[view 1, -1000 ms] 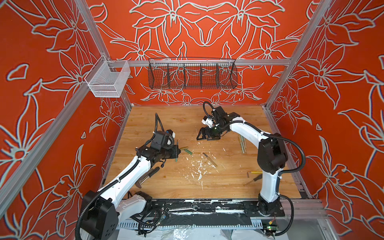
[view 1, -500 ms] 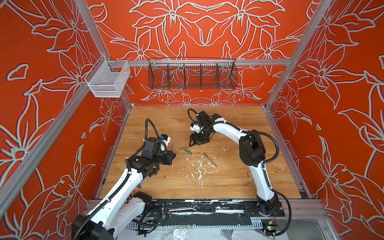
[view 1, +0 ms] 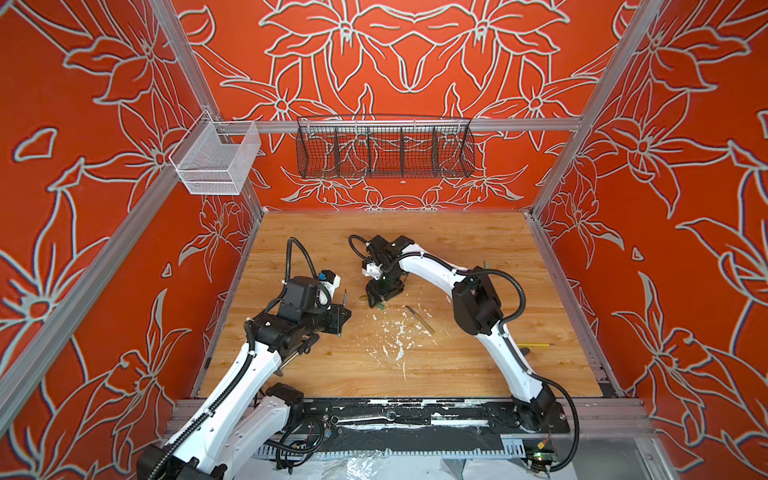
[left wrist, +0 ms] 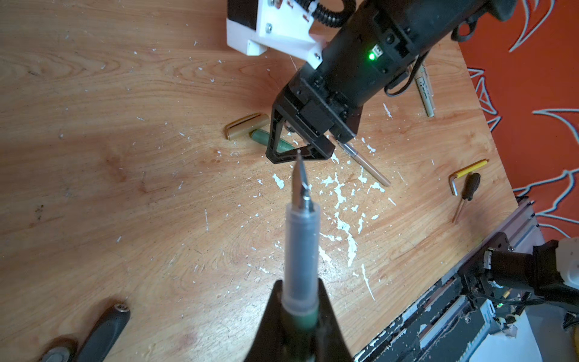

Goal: Insert the pens into the pen caps
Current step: 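Move the right gripper down to the green cap and grasp it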

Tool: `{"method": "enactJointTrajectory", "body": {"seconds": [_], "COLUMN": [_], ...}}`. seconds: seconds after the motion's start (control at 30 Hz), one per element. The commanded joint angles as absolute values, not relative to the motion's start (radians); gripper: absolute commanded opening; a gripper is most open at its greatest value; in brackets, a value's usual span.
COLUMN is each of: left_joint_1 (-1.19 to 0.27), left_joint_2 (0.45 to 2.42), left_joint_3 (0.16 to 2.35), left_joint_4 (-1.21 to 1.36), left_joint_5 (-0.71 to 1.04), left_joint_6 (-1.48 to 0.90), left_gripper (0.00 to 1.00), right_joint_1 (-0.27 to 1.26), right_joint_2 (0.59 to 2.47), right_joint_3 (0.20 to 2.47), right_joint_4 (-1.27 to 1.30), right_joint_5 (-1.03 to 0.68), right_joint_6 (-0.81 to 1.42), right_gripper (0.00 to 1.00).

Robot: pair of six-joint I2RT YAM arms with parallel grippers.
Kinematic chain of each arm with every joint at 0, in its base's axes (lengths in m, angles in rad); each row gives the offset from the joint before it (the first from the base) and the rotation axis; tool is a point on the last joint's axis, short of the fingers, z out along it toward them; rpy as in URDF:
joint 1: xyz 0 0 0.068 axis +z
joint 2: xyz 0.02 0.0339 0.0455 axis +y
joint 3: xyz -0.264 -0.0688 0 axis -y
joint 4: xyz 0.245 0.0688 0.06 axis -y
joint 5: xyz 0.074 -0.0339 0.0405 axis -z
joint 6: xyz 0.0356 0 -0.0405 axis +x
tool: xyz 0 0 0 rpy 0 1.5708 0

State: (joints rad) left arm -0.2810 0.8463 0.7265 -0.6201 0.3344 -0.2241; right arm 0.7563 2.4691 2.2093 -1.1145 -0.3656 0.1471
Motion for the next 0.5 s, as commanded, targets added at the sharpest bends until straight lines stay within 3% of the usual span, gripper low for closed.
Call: {"method": "enactJointTrajectory", "body": {"seconds": [0.0,0.47], "left_joint_1": [-0.274,-0.275], "left_joint_2": [0.812,0.66], "left_joint_3": [0.76,0.756], "left_joint_4": [-0.659,-0.681], "left_joint_5": [0.319,0.174], "left_joint_6": [-0.218,-0.247], "left_gripper": [0.0,0.0], "right_joint_1": [0.772,0.839], "right_joint_2": [2.511,2.631], "right_joint_3": [2.265,2.434], "right_joint_4": [-1.19,-1.258], "right_joint_5": [-0.254,-0.079], "right_joint_6": [0.107,0.098], "right_gripper": [0.61,0.39]}}
